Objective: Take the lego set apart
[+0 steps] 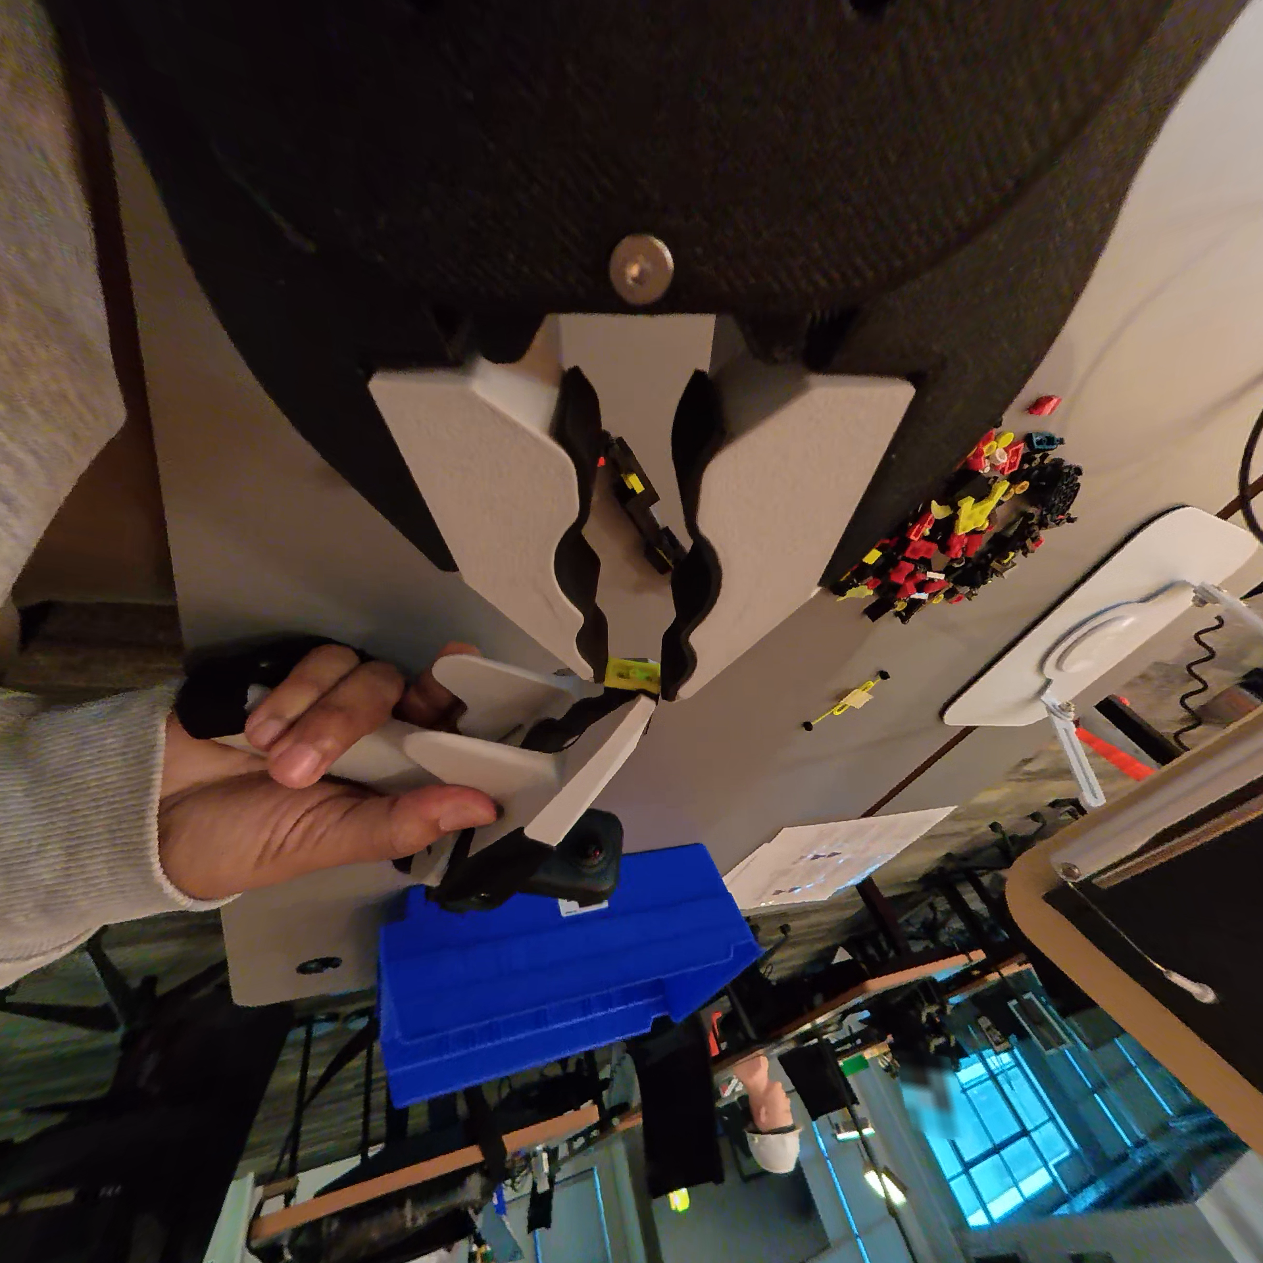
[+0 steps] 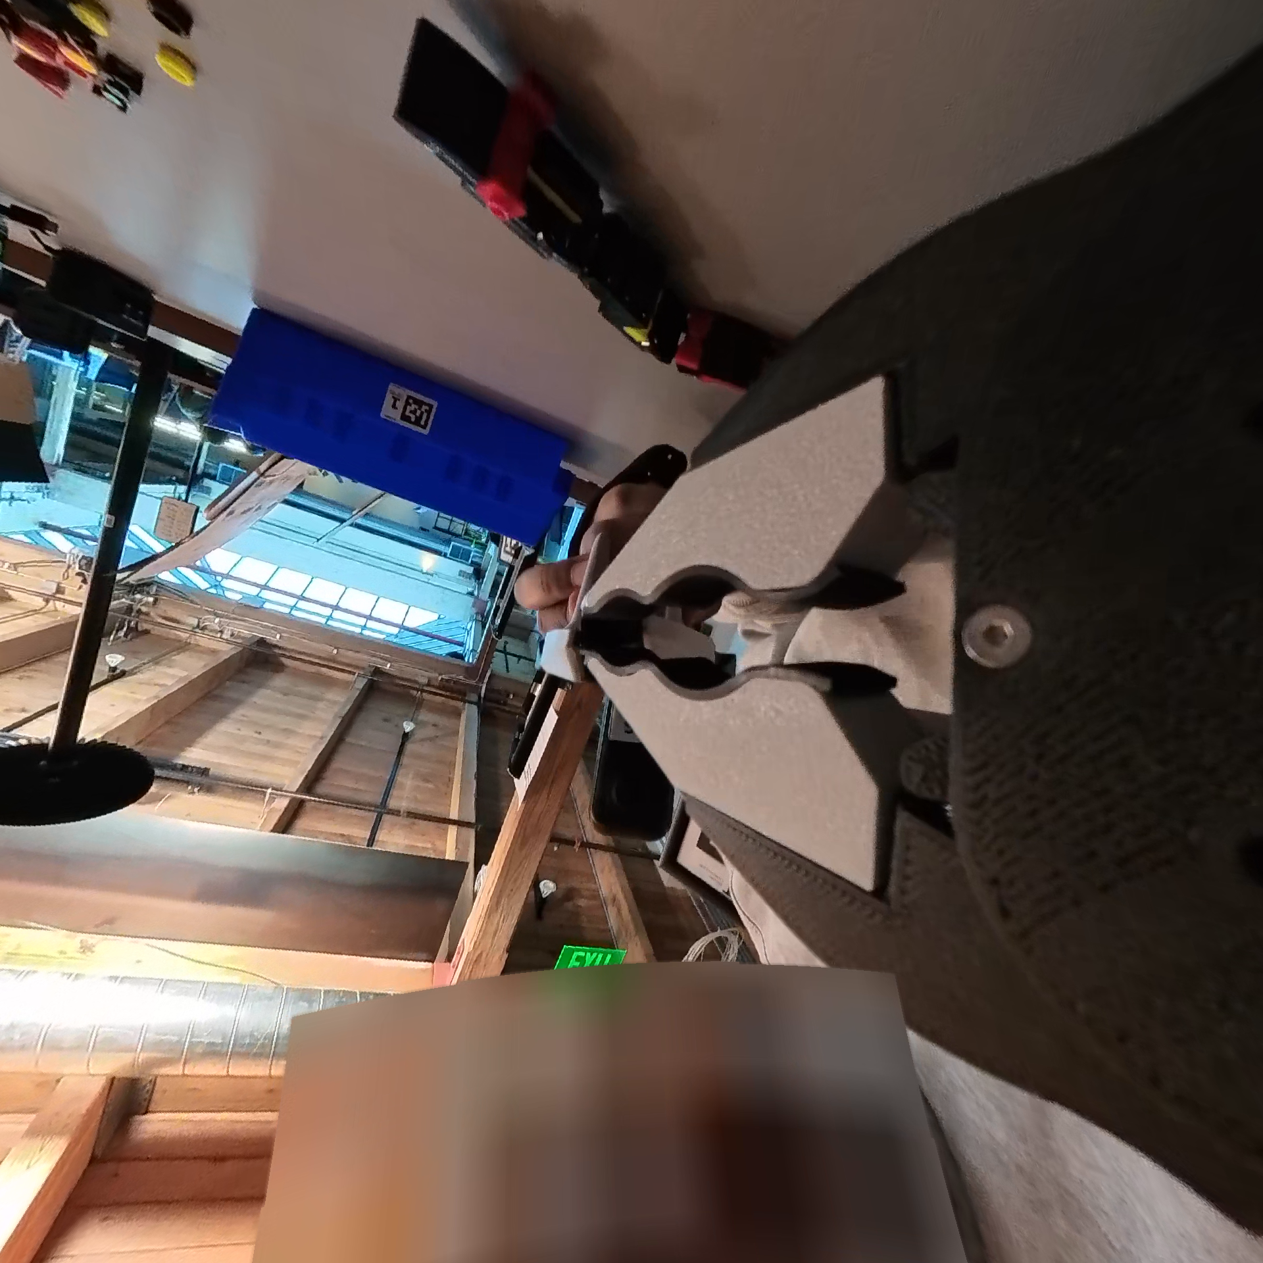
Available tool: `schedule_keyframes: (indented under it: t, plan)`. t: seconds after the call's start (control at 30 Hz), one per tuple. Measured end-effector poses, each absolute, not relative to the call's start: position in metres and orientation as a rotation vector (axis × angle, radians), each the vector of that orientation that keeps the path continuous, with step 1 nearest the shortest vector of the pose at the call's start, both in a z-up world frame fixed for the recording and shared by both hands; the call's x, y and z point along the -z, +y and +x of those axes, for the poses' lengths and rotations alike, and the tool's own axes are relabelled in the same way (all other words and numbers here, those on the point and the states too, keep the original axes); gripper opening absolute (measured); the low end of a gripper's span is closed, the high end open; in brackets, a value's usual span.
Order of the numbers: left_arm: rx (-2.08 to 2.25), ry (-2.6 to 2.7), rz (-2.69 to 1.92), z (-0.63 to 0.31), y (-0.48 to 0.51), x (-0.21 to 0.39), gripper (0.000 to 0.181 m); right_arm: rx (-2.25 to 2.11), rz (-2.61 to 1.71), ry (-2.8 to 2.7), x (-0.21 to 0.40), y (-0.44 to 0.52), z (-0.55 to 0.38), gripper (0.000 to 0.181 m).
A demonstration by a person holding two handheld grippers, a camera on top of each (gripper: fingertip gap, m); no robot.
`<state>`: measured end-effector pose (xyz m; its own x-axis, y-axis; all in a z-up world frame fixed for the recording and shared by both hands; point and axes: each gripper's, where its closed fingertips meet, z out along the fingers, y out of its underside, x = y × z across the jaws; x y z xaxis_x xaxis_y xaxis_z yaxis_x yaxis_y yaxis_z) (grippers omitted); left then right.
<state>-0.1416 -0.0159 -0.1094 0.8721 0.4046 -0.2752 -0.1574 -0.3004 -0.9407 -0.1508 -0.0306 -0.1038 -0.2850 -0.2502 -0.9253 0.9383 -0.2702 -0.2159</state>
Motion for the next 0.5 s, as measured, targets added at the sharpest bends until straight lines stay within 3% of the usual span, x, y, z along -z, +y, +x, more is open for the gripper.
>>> schedule_keyframes:
  t: [0.03, 0.13, 0.23, 0.5]
  plan:
    - [-0.558, -0.190, -1.794, -0.142, -0.016, 0.109, 0.015, 1.705, 1.022, 1.042, 0.103, -0.031, -0.151, 0.004]
    - [-0.521, -0.213, -1.776, -0.141, -0.017, 0.106, 0.016, 1.729, 1.032, 1.037, 0.100, -0.029, -0.152, 0.005]
    - [-0.464, -0.246, -1.687, -0.140, -0.030, 0.088, 0.016, 1.953, 1.217, 0.858, 0.099, 0.045, -0.196, 0.005]
    - [-0.368, -0.425, -1.641, -0.165, -0.040, 0.096, 0.015, 2.068, 1.179, 1.650, 0.098, 0.021, -0.183, 0.005]
